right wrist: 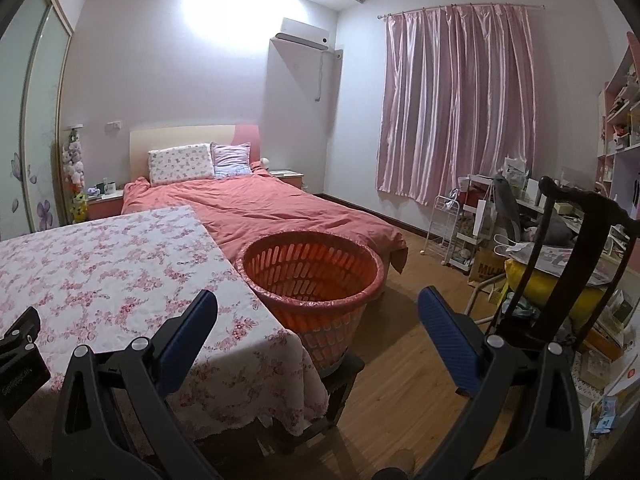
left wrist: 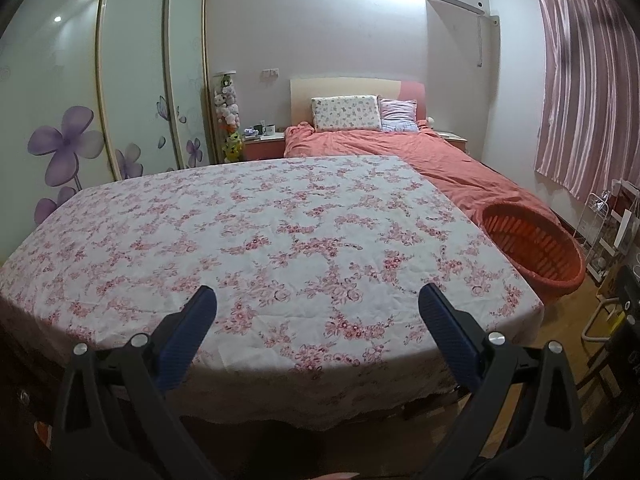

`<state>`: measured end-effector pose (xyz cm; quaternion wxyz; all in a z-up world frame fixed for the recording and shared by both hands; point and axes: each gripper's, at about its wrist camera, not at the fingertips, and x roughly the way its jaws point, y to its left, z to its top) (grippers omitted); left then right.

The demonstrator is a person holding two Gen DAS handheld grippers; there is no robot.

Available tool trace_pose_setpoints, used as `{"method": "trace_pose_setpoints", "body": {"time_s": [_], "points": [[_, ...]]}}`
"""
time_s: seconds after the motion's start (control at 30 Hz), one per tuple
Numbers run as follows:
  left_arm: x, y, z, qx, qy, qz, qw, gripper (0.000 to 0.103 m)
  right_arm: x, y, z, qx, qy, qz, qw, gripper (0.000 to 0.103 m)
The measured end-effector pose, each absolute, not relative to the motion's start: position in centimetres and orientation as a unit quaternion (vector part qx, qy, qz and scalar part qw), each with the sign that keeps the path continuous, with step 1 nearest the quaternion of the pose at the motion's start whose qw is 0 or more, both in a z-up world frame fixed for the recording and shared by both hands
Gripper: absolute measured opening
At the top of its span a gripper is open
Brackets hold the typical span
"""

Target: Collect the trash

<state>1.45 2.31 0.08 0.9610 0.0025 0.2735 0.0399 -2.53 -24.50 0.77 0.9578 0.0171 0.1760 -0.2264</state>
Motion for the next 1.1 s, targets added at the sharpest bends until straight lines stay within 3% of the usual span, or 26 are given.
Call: {"method": "trace_pose_setpoints", "body": {"time_s": [1.1], "points": [[2.7,2.8,-0.8,-0.007,0.297,0.041,0.954,0.099,-0.5,-25.2,-0.5,0.054,0.248,-0.201,0.946,0.099]]}}
